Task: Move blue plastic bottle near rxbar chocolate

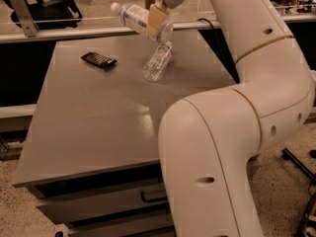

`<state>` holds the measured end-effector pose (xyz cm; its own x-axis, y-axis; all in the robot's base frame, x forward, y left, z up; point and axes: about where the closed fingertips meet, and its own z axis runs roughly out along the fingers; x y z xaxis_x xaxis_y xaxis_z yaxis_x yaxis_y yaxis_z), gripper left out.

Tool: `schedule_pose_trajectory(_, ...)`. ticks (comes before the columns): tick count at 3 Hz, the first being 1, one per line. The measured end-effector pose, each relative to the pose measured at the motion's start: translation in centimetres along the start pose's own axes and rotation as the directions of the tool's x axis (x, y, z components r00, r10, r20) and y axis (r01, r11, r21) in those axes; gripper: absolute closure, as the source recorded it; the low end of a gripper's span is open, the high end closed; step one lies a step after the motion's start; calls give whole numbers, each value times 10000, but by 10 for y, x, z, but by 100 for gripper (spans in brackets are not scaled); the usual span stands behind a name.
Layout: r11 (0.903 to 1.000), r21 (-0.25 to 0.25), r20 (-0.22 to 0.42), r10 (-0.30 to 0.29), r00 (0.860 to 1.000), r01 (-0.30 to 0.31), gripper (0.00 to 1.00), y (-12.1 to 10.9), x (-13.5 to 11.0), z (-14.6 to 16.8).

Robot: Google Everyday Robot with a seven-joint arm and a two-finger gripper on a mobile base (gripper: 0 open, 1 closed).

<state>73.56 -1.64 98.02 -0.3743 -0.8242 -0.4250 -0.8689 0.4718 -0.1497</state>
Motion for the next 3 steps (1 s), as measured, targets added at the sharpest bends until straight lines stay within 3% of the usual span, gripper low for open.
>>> schedule_pose_trajectory(2, 9967, 322, 1052, 713, 9919, -751, 100, -14, -28, 23)
schedule_pose_trajectory(3, 9865, 273, 1196, 1569, 9804, -1612, 100, -16, -33, 42)
